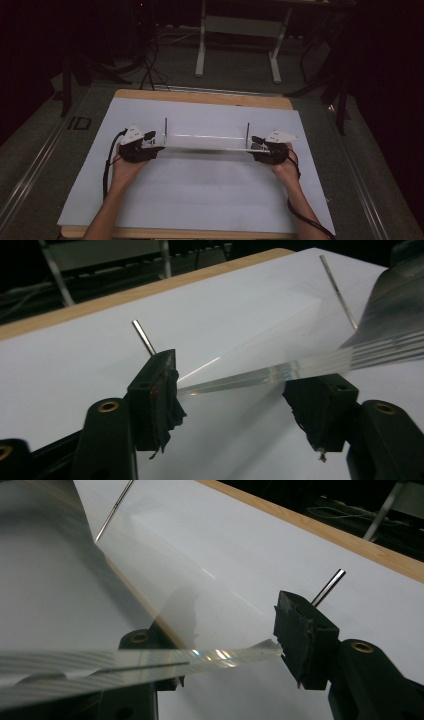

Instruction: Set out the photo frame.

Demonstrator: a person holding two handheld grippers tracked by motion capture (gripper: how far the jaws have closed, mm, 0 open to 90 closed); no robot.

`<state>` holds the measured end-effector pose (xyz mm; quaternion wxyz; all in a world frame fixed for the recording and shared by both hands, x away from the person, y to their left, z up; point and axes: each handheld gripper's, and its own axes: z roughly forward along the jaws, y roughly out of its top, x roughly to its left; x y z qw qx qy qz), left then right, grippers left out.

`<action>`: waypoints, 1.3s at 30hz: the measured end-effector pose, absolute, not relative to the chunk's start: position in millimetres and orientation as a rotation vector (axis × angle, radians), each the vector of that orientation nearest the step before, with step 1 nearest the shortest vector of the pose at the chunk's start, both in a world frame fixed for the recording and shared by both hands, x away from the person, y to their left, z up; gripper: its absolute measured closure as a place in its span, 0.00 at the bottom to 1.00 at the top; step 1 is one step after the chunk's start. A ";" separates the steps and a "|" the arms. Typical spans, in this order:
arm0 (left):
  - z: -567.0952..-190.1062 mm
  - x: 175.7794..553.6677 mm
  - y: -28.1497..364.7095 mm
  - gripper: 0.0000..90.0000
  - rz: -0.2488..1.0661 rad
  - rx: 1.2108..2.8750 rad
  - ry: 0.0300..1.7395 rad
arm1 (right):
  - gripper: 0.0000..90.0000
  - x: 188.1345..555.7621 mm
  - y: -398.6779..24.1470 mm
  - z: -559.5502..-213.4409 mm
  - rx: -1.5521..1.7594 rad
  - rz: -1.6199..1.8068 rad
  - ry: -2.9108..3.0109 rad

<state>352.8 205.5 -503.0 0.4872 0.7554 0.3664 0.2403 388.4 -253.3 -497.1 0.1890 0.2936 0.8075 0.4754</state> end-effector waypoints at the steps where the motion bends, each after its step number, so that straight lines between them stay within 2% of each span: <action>1: -501.8 351.5 203.9 0.36 0.614 1.843 0.876 | 0.54 388.4 -253.3 -497.1 0.824 1.336 2.271; 10: -496.8 349.0 194.1 0.36 0.628 1.839 0.798 | 0.54 389.2 -253.5 -496.8 0.828 1.340 2.273; 17: -497.7 351.5 195.6 0.44 0.599 1.804 0.802 | 0.54 390.3 -253.7 -496.3 0.838 1.358 2.274; 39: -498.6 357.8 198.2 0.43 0.551 1.752 0.829 | 0.53 394.5 -262.6 -494.9 0.883 1.409 2.256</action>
